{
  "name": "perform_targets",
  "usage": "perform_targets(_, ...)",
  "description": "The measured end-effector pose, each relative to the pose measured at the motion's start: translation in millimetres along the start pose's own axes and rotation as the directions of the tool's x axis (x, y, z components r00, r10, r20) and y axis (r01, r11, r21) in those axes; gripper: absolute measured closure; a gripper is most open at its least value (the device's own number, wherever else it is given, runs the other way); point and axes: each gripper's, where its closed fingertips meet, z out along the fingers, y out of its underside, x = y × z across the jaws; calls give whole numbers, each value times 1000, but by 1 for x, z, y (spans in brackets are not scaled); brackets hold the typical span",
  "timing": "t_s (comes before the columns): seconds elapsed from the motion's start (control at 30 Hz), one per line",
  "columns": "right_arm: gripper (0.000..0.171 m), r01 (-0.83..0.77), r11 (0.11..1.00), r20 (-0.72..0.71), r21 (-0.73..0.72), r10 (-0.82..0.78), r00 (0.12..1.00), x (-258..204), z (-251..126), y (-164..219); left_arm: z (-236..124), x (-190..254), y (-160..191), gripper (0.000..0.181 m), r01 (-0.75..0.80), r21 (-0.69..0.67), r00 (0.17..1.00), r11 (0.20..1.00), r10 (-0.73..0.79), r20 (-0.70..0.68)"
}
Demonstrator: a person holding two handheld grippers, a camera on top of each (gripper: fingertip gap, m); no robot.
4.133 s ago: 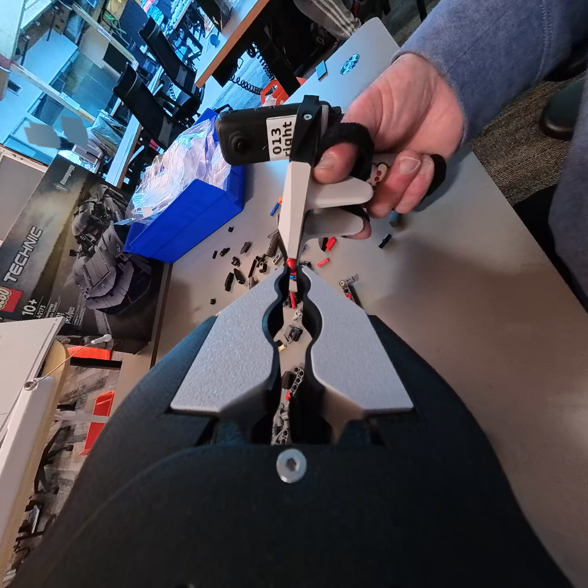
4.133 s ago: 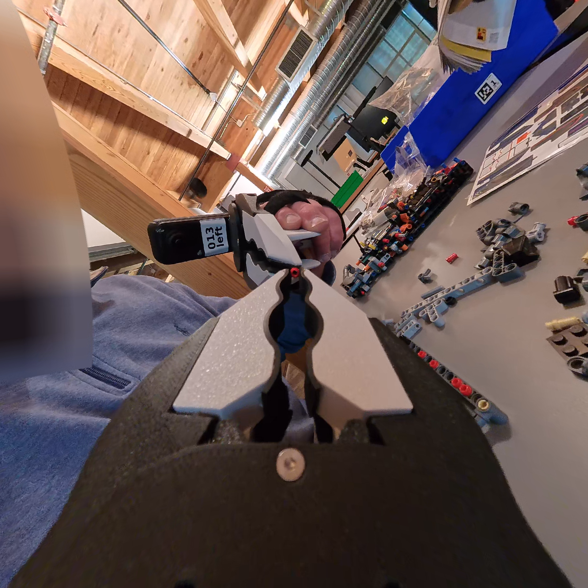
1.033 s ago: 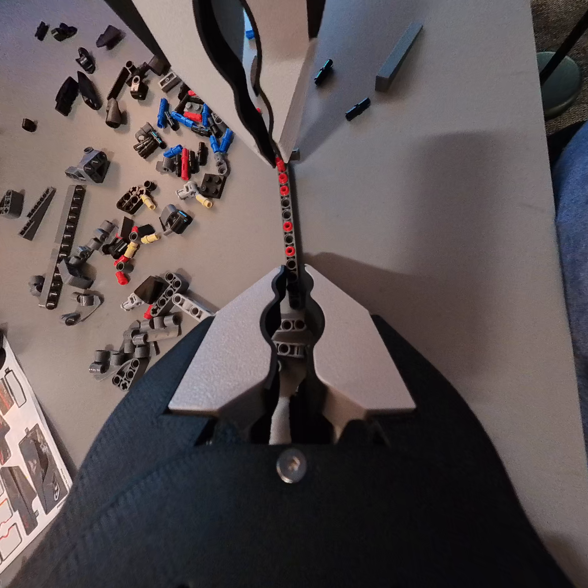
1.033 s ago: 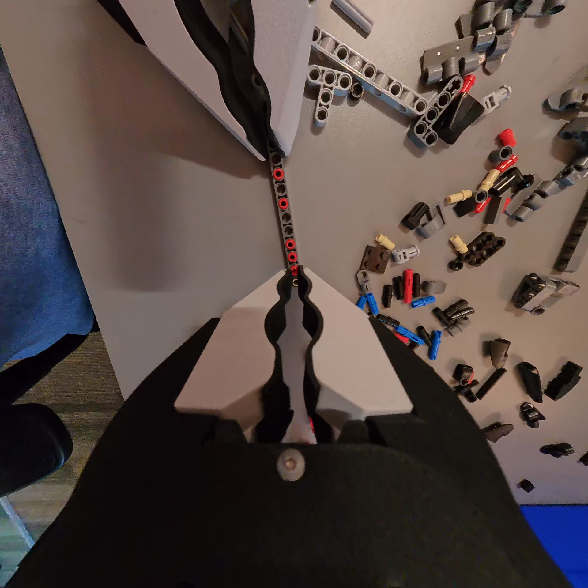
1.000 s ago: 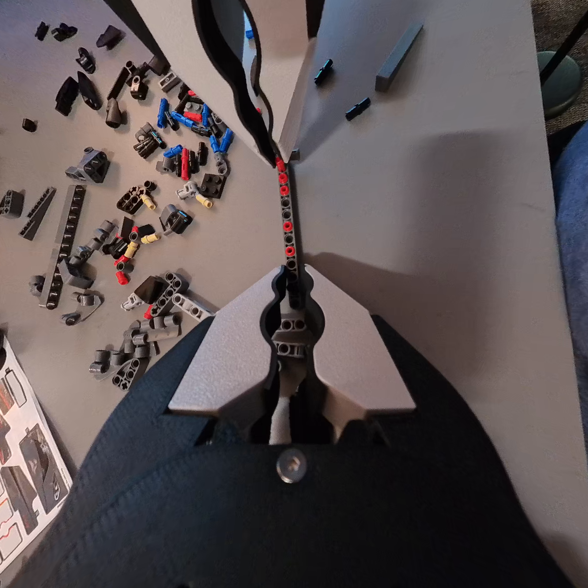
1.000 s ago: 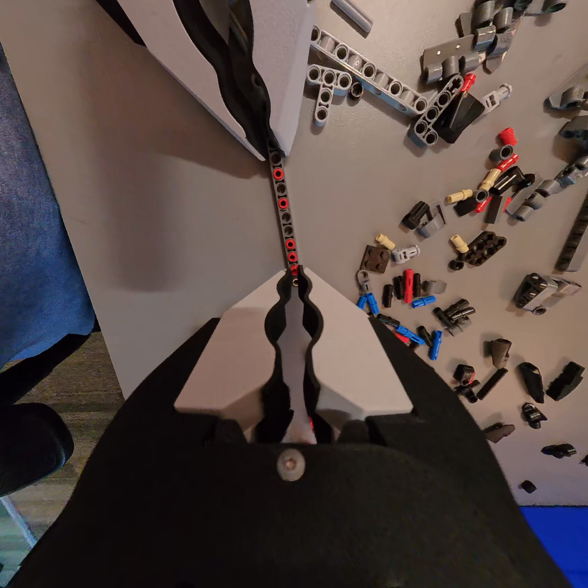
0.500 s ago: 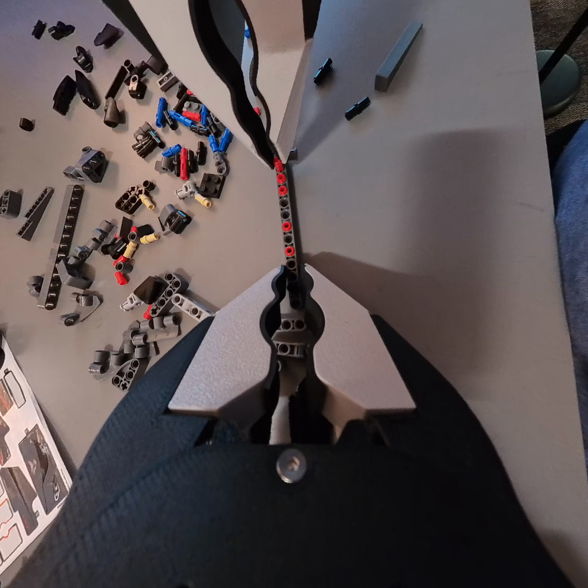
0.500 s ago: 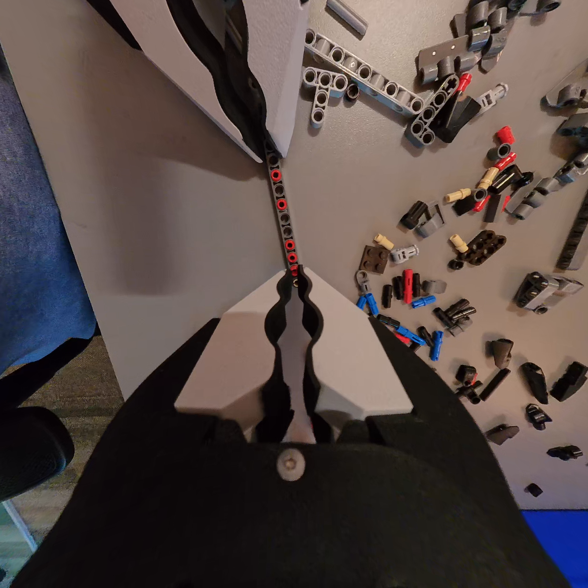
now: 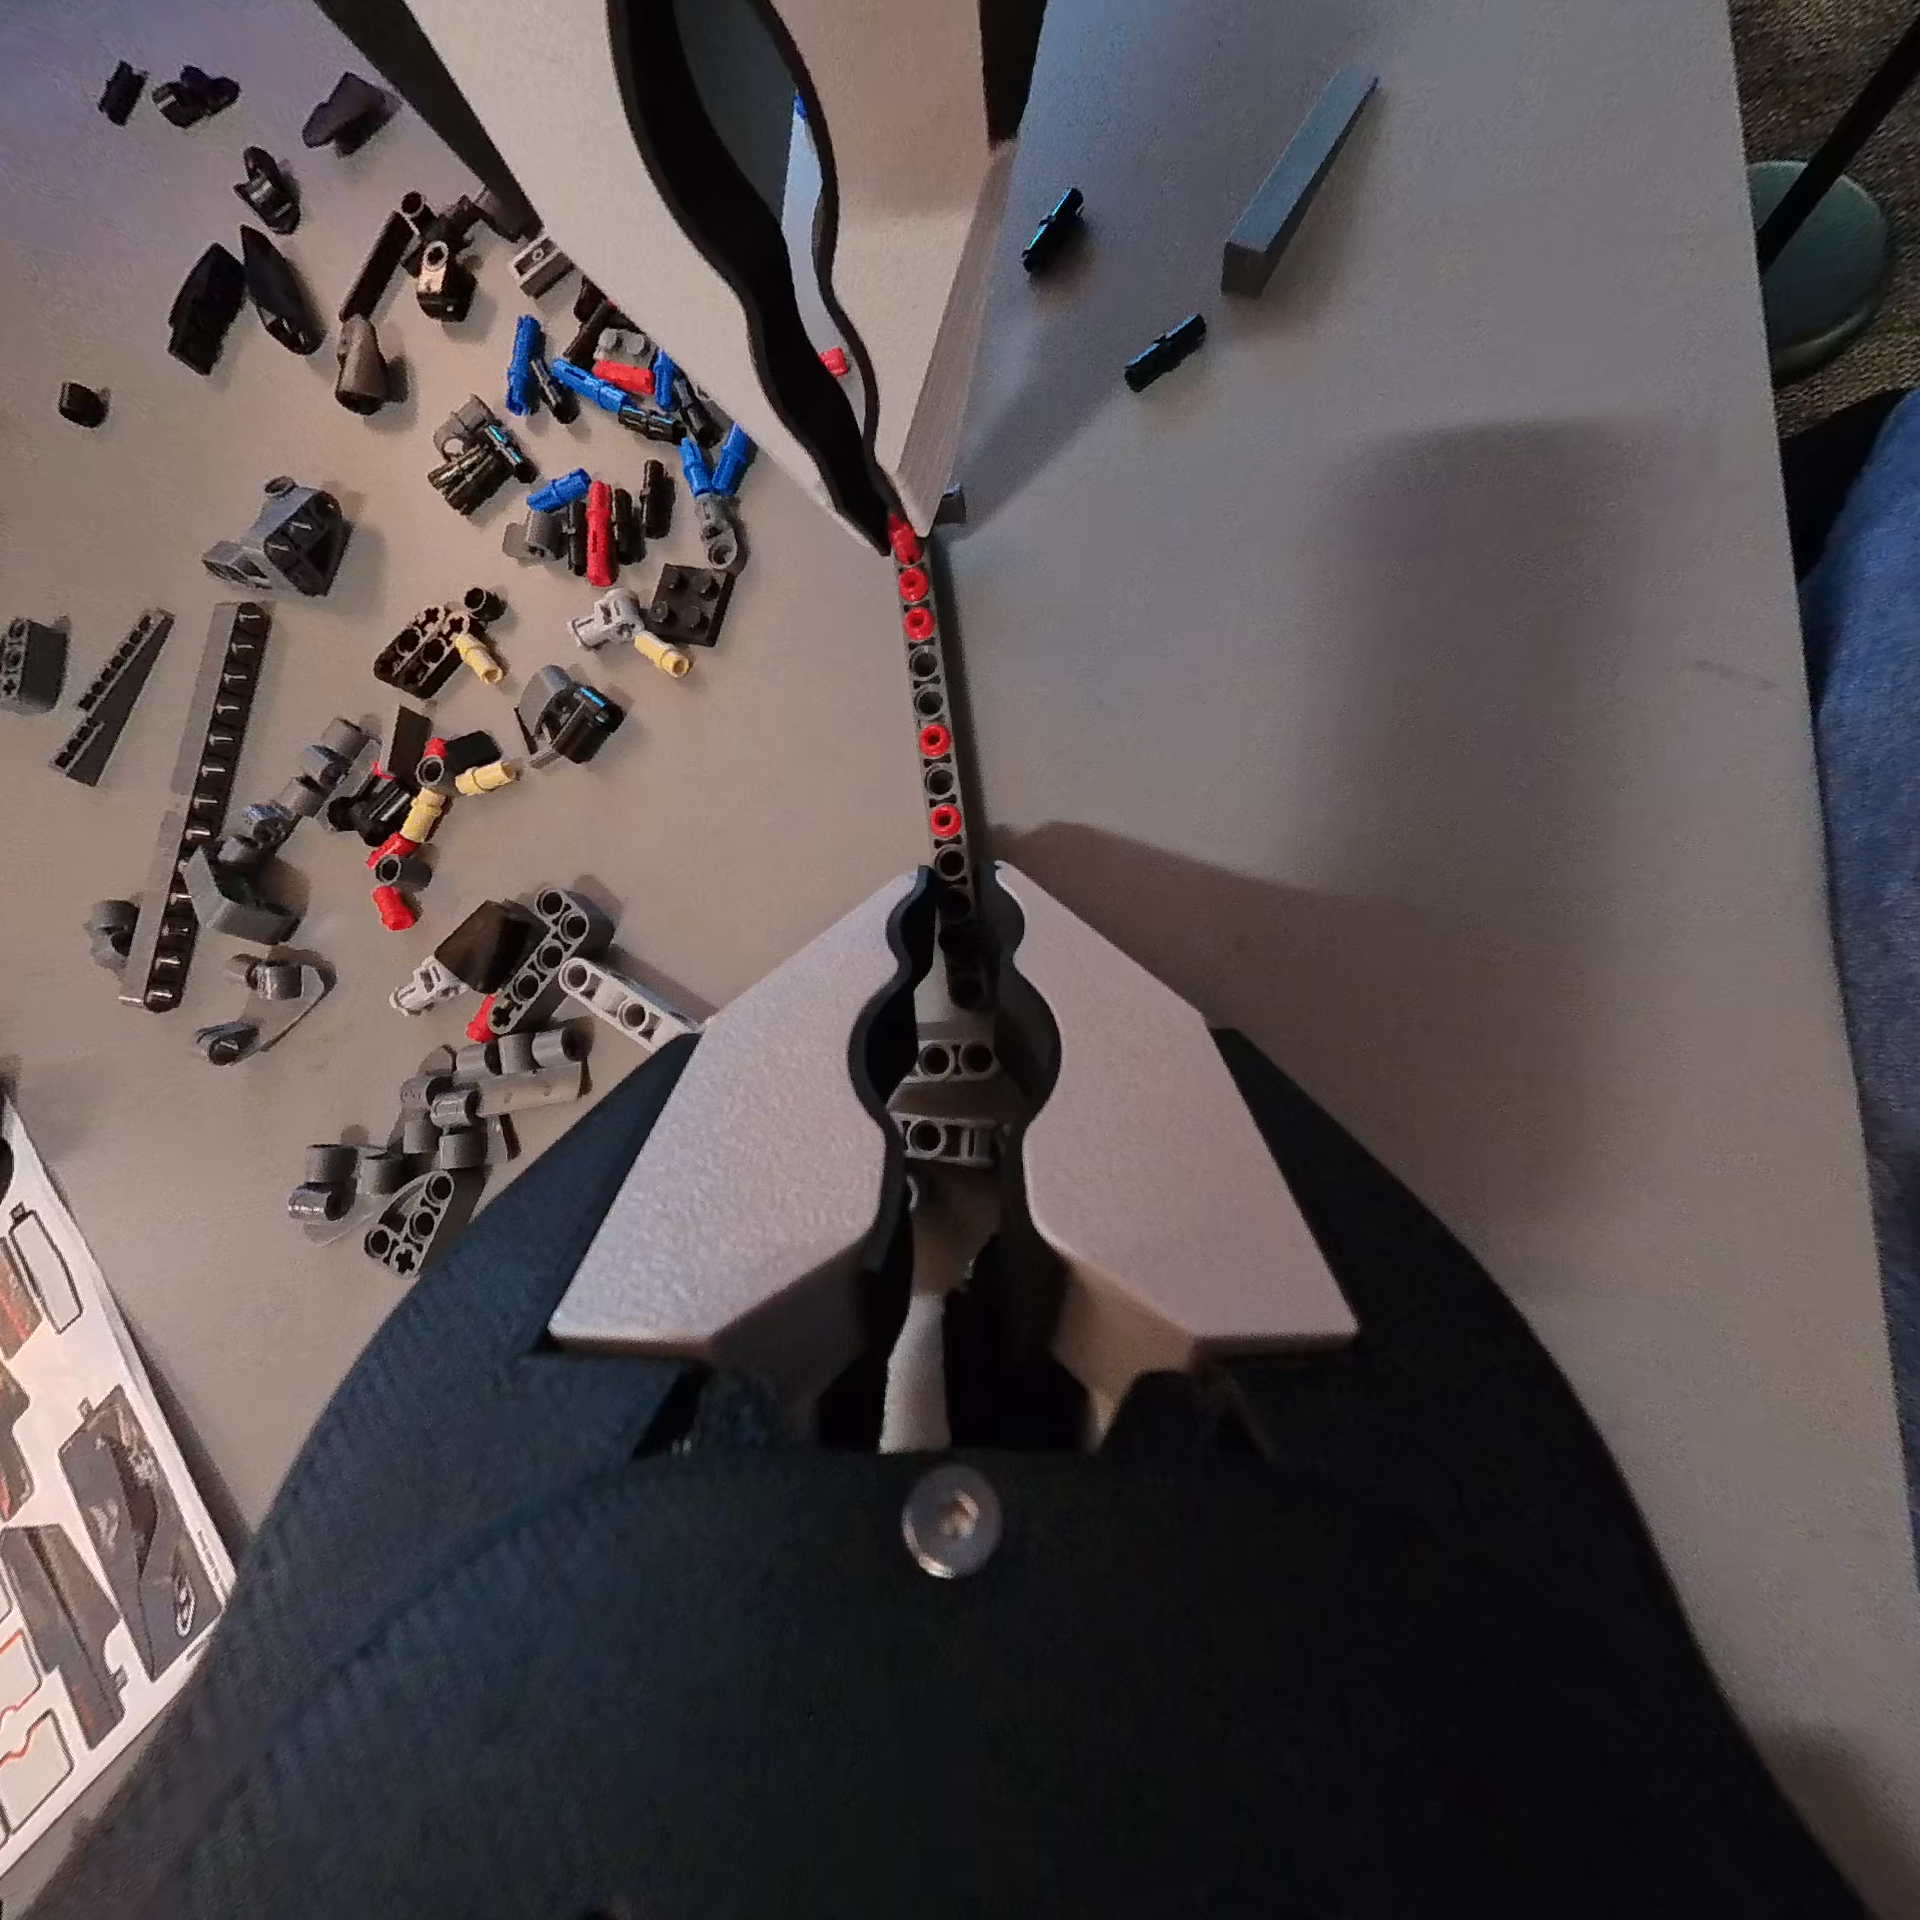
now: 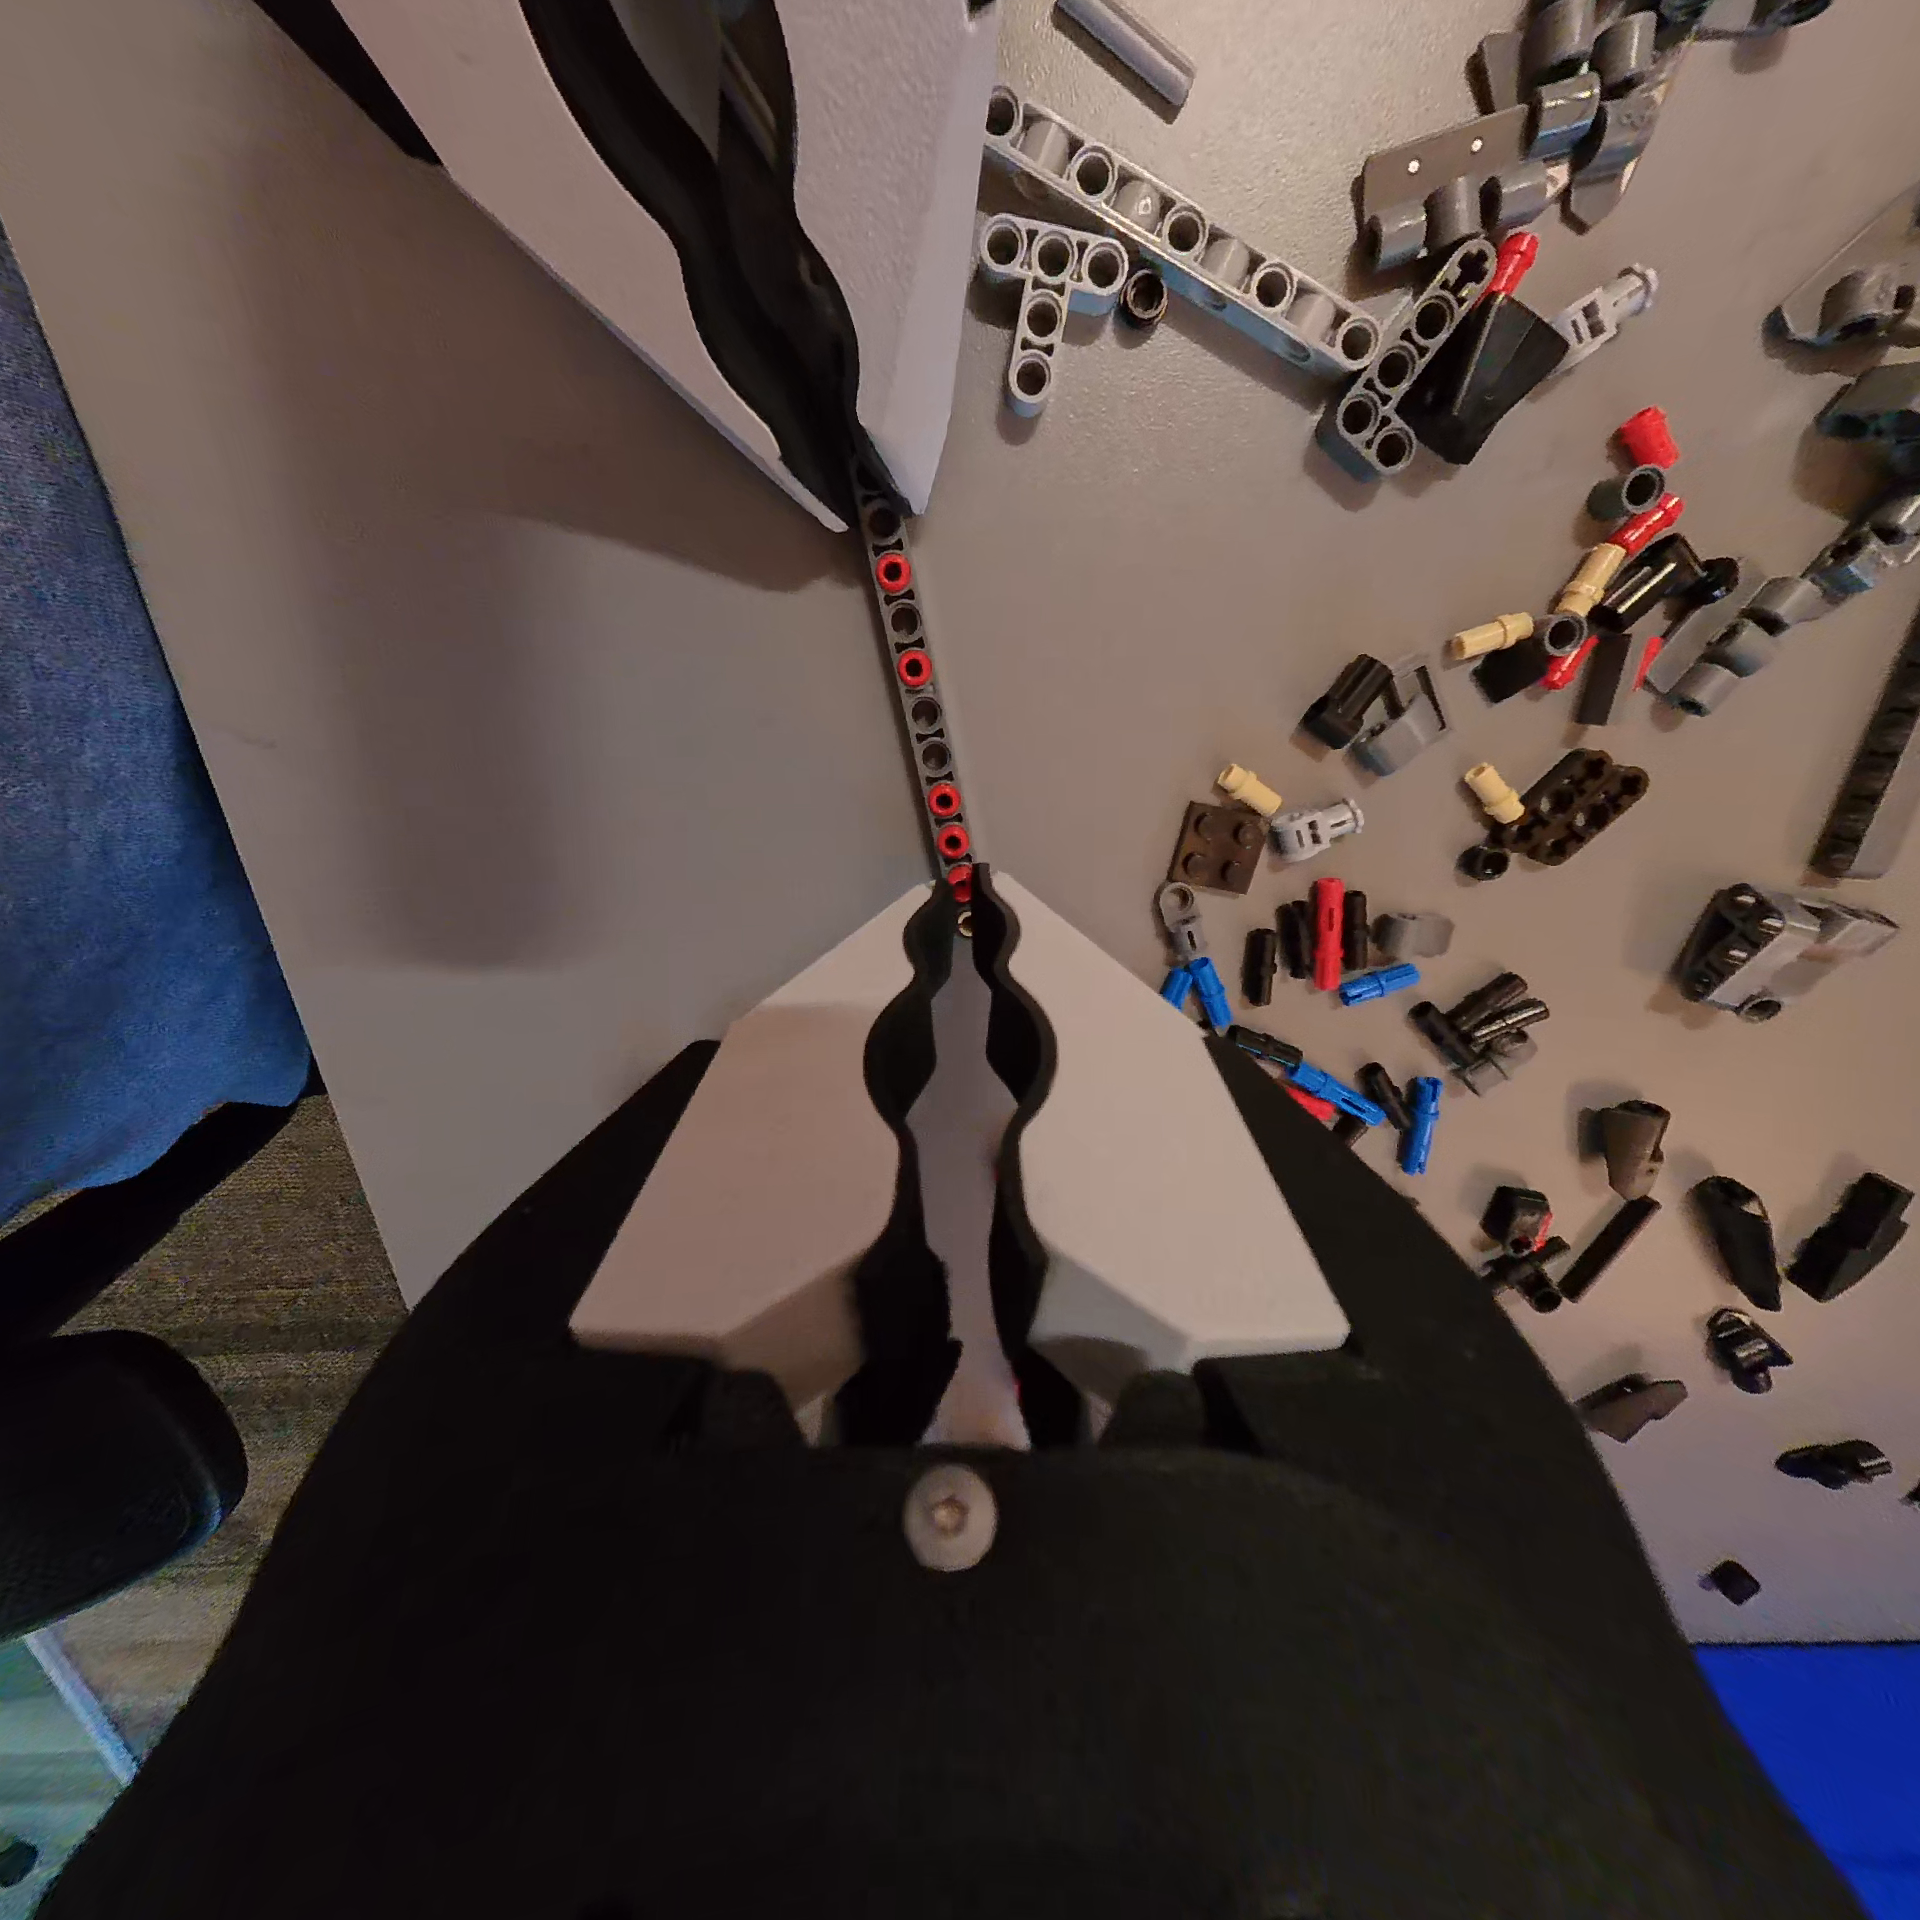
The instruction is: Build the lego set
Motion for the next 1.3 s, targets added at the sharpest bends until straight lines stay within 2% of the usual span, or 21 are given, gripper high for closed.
perform_targets(0.37, 170, 7, 1000, 28, -13, -6, 1000, 1, 0, 0, 0, 0, 0, 176, 3, -1, 1000, 1000, -3, -5)
perform_targets(1.3, 171, 64, 985, 66, -159, -54, 996, 2, 2, 0, 0, 0, 1, 176, 2, -8, 1000, 1000, -2, -3)
